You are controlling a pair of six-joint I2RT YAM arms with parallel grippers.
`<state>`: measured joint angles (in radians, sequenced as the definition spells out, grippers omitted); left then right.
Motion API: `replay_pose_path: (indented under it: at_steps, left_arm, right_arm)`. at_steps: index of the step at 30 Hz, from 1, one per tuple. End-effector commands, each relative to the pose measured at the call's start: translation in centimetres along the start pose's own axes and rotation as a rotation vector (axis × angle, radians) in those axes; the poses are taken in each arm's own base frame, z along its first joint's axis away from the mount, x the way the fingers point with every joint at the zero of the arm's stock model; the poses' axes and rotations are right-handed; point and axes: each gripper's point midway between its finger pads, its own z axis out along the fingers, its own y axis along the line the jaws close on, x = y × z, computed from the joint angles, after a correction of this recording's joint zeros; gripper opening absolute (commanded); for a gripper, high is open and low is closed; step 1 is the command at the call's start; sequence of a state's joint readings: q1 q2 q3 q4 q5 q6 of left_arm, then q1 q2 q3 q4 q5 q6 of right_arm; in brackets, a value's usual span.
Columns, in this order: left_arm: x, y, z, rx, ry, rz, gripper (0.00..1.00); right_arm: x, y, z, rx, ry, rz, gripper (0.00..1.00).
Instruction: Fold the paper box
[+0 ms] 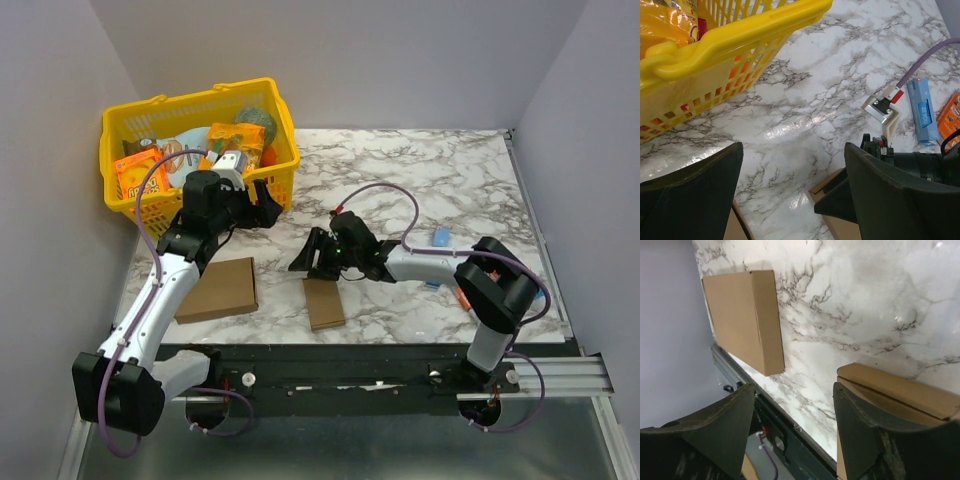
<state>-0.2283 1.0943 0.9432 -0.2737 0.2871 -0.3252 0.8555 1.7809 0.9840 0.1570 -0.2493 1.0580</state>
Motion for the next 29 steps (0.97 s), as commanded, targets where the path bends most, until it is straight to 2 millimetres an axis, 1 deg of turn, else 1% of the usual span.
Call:
replay_pose_path:
  at_steps: [1, 2, 4, 5, 6, 7, 8, 9, 10, 11, 13, 14, 15, 16, 17, 18, 19, 21, 22, 24, 25, 26, 28, 29]
  left_arm:
    - [-1.5, 0.4, -0.7, -0.02, -0.058, 0.021, 0.91]
    - [-1.7, 0.5, -0.8, -0.022, -0.068, 0.019, 0.91]
    - [-2.0, 0.9, -1.1, -0.038, -0.081, 0.008, 0.92]
    - [-2.4, 1.0, -1.2, -0.042, -0.093, 0.012, 0.93]
    - [-2.5, 1.2, -1.4, -0.048, -0.098, 0.014, 0.93]
    - [-2.8, 1.3, -1.7, -0.052, -0.113, 0.018, 0.94]
    - [-3.1, 1.2, -1.9, -0.048, -0.126, 0.024, 0.97]
    - [-3.3, 1.2, -2.1, -0.046, -0.133, 0.042, 0.98]
    - [-3.5, 1.0, -2.5, -0.038, -0.147, 0.055, 0.99]
    - [-3.9, 0.8, -2.7, -0.027, -0.171, 0.072, 0.99]
    - [-4.0, 0.4, -3.3, -0.013, -0.203, 0.094, 0.99]
    - [-4.3, 0.3, -3.5, -0.007, -0.224, 0.103, 0.99]
    - [-4.5, 0.3, -3.7, -0.014, -0.238, 0.107, 0.99]
    - [-4.6, 0.2, -4.1, -0.012, -0.254, 0.118, 0.99]
    - [-4.9, 0.2, -4.3, -0.016, -0.272, 0.124, 0.99]
    - [-5.0, 0.3, -4.5, -0.022, -0.283, 0.125, 0.99]
    - [-5.3, 0.5, -4.9, -0.043, -0.303, 0.121, 0.99]
    - [-5.5, 0.8, -5.0, -0.065, -0.314, 0.114, 0.99]
    - [-5.7, 1.3, -5.3, -0.091, -0.326, 0.114, 0.99]
    - [-5.7, 1.4, -5.5, -0.103, -0.336, 0.115, 0.99]
    - [-5.6, 1.4, -5.5, -0.104, -0.34, 0.118, 0.99]
    - [-5.7, 1.6, -5.6, -0.111, -0.345, 0.119, 0.99]
    - [-5.6, 1.5, -5.6, -0.108, -0.347, 0.113, 0.99]
    - [-5.7, 1.4, -5.6, -0.101, -0.349, 0.114, 0.99]
  right_arm:
    - [-4.2, 3.6, -2.3, -0.052, -0.172, -0.155, 0.75]
    - [-5.0, 3.5, -2.8, -0.044, -0.19, -0.174, 0.78]
    - [-6.3, 3.6, -4.0, -0.05, -0.22, -0.23, 0.79]
    - [-7.6, 2.8, -4.7, -0.03, -0.252, -0.238, 0.79]
    - [-8.4, 2.4, -5.4, -0.018, -0.281, -0.26, 0.79]
    - [-8.9, 1.8, -6.6, -0.002, -0.312, -0.313, 0.81]
    - [-10.7, 0.8, -7.9, 0.031, -0.373, -0.329, 0.83]
    - [-11.5, 0.3, -8.8, 0.052, -0.405, -0.357, 0.85]
    - [-12.0, -0.9, -9.6, 0.09, -0.427, -0.413, 0.87]
    - [-13.7, -1.0, -12.0, 0.107, -0.497, -0.422, 0.89]
    - [-14.9, -1.8, -14.2, 0.131, -0.55, -0.466, 0.89]
    - [-15.8, -2.4, -16.4, 0.144, -0.602, -0.472, 0.92]
    - [-16.2, -2.4, -17.5, 0.147, -0.629, -0.489, 0.93]
    - [-16.8, -2.8, -18.8, 0.18, -0.668, -0.526, 0.93]
    - [-17.1, -3.8, -19.8, 0.218, -0.696, -0.534, 0.95]
    - [-17.4, -2.9, -21.7, 0.211, -0.748, -0.561, 0.98]
    - [-17.6, -3.2, -22.5, 0.237, -0.768, -0.596, 1.0]
    - [-17.6, -3.1, -24.4, 0.251, -0.817, -0.625, 1.0]
    - [-17.6, -3.0, -25.1, 0.257, -0.831, -0.644, 1.0]
    - [-17.6, -3.2, -25.9, 0.276, -0.849, -0.648, 1.0]
    - [-17.6, -3.0, -26.6, 0.277, -0.866, -0.655, 1.0]
    - [-17.6, -3.3, -26.9, 0.295, -0.87, -0.65, 1.0]
    - [-17.6, -3.2, -27.7, 0.308, -0.888, -0.657, 1.0]
    - [-17.7, -3.5, -28.0, 0.333, -0.897, -0.652, 1.0]
